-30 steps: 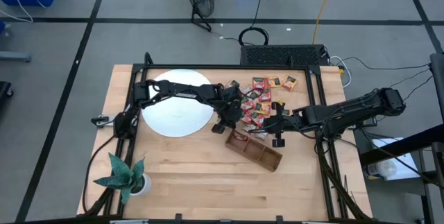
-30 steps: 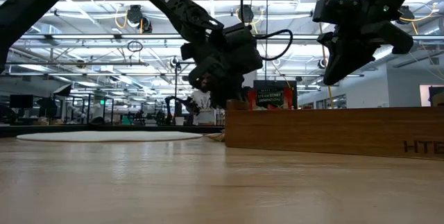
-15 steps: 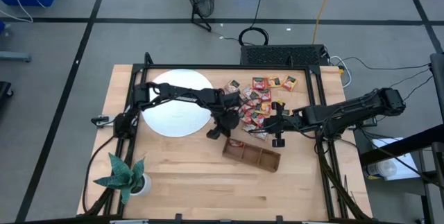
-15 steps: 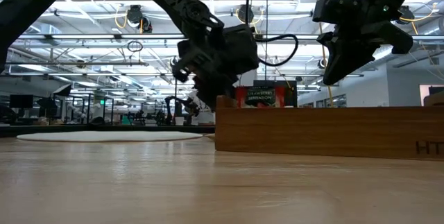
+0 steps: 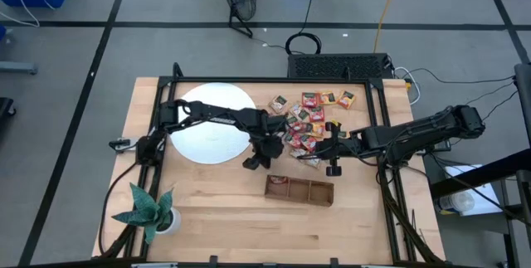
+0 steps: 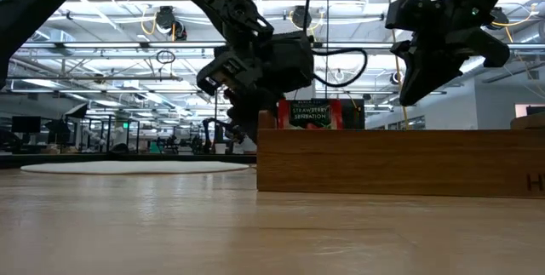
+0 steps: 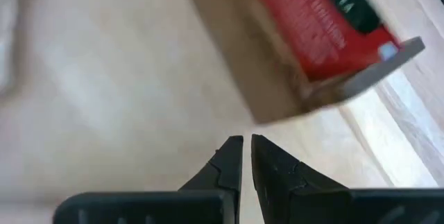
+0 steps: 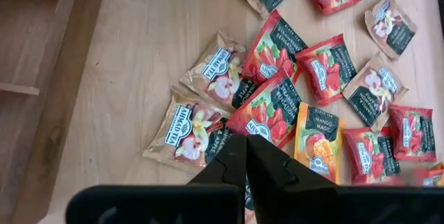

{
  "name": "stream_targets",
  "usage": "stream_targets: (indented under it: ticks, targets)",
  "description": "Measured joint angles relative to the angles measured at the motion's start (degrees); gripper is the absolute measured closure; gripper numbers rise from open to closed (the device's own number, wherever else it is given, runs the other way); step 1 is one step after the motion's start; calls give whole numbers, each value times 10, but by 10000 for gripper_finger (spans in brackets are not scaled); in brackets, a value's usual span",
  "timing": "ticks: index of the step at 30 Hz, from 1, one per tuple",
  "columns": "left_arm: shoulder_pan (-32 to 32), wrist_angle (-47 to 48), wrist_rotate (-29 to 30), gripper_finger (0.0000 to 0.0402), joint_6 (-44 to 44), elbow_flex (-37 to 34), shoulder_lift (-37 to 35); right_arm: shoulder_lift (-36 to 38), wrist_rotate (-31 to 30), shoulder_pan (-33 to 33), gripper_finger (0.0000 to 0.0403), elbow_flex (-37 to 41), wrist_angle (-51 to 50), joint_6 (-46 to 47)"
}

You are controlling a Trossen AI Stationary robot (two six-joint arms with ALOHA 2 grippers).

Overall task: Pick & Place Tea
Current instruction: Put the red tea bag into the left section of the wooden organizer

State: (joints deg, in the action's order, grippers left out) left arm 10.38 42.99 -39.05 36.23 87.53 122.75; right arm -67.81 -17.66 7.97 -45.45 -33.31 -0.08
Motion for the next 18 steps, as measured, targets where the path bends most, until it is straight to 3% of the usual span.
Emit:
stream_targets:
  ticks: [6,12,15,18]
  targets:
    - [31,6,-55,393,39,0,-59,0,0,0,403,0,-1,9]
    - [61,-14,-60,392,63,-12,-116,0,0,-1,403,0,1,9]
    - [87,-81,-59,398,56,-52,-140,0,1,-12,402,0,6,5]
    - [120,-240,-56,397,-1,-130,-185,-3,16,-40,386,0,14,-16]
